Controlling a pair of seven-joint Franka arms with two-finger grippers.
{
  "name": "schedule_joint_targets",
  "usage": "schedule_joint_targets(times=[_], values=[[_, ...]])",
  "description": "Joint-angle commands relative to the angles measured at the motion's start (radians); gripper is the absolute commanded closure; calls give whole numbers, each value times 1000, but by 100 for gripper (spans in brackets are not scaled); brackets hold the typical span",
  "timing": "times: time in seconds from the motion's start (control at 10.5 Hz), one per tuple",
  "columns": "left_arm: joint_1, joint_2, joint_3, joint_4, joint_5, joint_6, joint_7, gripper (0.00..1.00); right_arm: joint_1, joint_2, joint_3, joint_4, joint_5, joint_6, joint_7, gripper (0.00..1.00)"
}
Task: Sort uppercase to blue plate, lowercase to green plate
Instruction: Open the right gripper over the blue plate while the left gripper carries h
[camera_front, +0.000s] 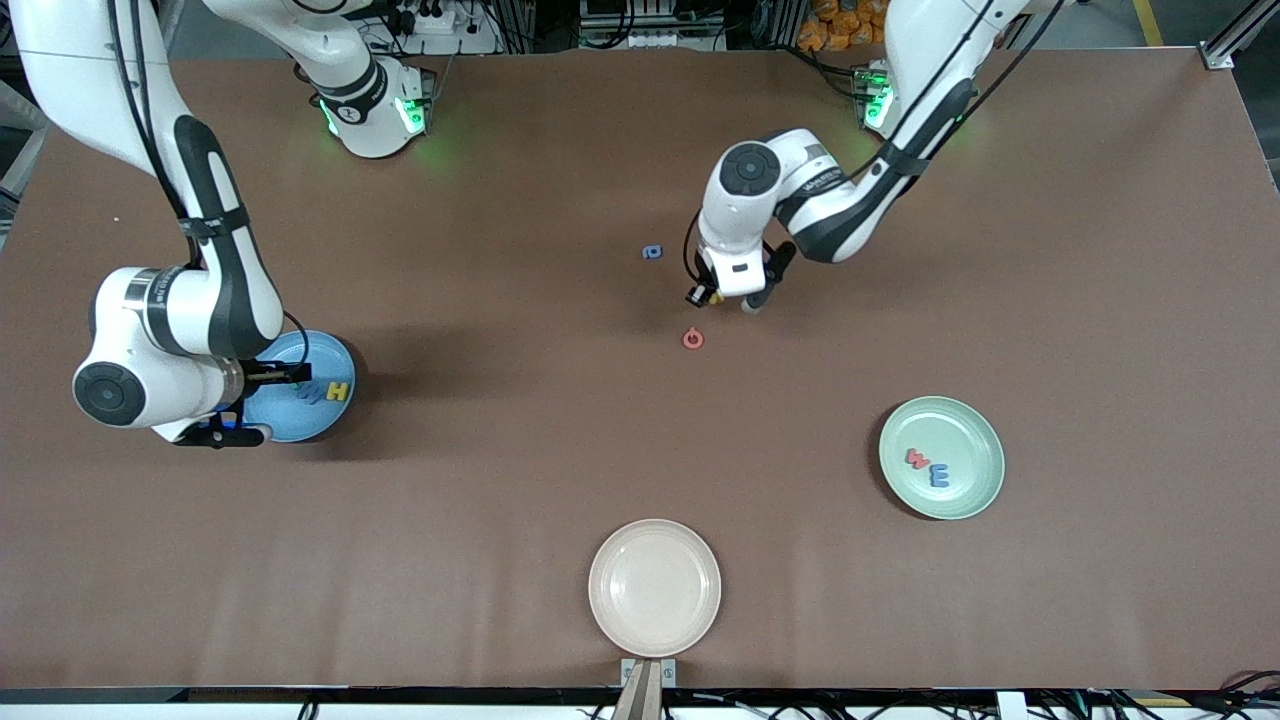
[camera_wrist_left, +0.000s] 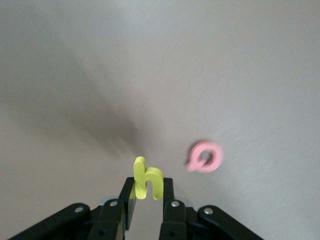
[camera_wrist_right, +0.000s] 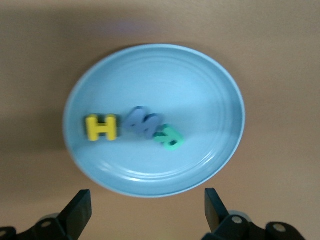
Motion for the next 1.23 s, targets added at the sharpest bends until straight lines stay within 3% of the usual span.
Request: schedule_joint_targets(times=[0.0, 0.57, 0.76, 1.14], values=[[109, -5, -9, 54, 24, -62, 198, 100, 55, -8, 14, 30, 34, -37, 143, 0], [425, 11, -4, 121, 24, -133, 782, 100, 356, -21, 25, 117, 232, -39, 623, 0], [515, 25, -1, 140, 24, -134, 959, 100, 431, -16, 25, 141, 251, 13, 777, 0], [549, 85, 97, 227, 24, -134, 1222, 100, 574, 9, 28, 190, 248, 138, 1034, 0]])
